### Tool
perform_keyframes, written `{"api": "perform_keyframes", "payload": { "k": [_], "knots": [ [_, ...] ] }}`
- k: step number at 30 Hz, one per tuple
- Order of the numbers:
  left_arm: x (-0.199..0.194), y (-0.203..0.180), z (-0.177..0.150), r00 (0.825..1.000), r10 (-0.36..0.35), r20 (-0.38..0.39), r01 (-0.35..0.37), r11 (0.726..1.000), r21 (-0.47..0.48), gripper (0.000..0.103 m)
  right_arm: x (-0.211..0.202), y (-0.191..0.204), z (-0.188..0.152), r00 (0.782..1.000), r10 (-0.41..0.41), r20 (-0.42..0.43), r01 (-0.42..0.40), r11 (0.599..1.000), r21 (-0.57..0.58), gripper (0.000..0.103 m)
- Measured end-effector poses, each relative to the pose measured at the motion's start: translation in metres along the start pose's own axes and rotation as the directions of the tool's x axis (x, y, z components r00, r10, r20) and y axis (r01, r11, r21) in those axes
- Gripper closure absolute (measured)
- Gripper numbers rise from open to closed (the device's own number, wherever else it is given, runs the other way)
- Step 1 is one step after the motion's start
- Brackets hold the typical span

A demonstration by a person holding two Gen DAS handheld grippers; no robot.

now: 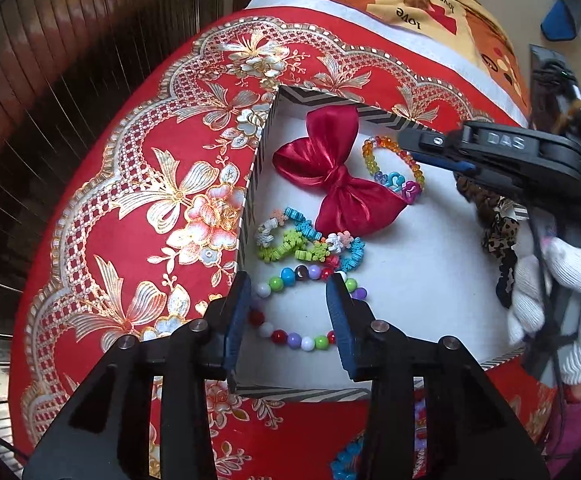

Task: Organize jewelry
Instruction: 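Carry both bracelets into the tray and open both tools to release, then withdraw both tools from the tray toward the blue and purple bracelets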

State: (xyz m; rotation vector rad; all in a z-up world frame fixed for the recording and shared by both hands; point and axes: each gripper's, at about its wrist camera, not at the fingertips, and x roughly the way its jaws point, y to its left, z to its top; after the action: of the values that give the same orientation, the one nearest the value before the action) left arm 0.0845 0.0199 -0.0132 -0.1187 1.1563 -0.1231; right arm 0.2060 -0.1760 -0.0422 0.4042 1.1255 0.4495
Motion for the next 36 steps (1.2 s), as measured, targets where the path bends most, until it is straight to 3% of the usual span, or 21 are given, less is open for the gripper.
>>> {"api": "perform_keyframes", "payload": {
  "k": [4,13,19,27,36],
  "knots": [
    [-0.005,-0.002,-0.001,1.000,0.011,0.011,-0.012,1.000,0.005,0.065,-0.017,0.001,-0.012,1.000,-0.013,0.007,0.013,1.000,0.007,0.070],
    [-0.017,-0.004,-0.011,1.000,0.014,0.026,-0.015,0.999,0.029,0.065,-0.051,0.016,-0.045,0.998,-0.062,0.027,0.062,0.998,-0.017,0.068],
    [-0.033,-0.004,-0.023,0.999,-0.029,0.034,0.028,0.999,0.042,0.065,-0.093,0.024,-0.078,0.993,-0.092,0.069,0.095,0.995,-0.035,0.064],
    [-0.043,-0.016,-0.052,0.994,-0.106,-0.014,0.106,0.987,0.120,0.064,-0.132,0.014,-0.139,0.985,-0.149,0.082,0.151,0.988,-0.018,0.062],
    [-0.040,-0.018,-0.088,0.989,-0.127,-0.073,0.138,0.975,0.172,0.064,-0.168,-0.009,-0.200,0.969,-0.227,0.097,0.221,0.973,0.068,0.062]
  ]
}}
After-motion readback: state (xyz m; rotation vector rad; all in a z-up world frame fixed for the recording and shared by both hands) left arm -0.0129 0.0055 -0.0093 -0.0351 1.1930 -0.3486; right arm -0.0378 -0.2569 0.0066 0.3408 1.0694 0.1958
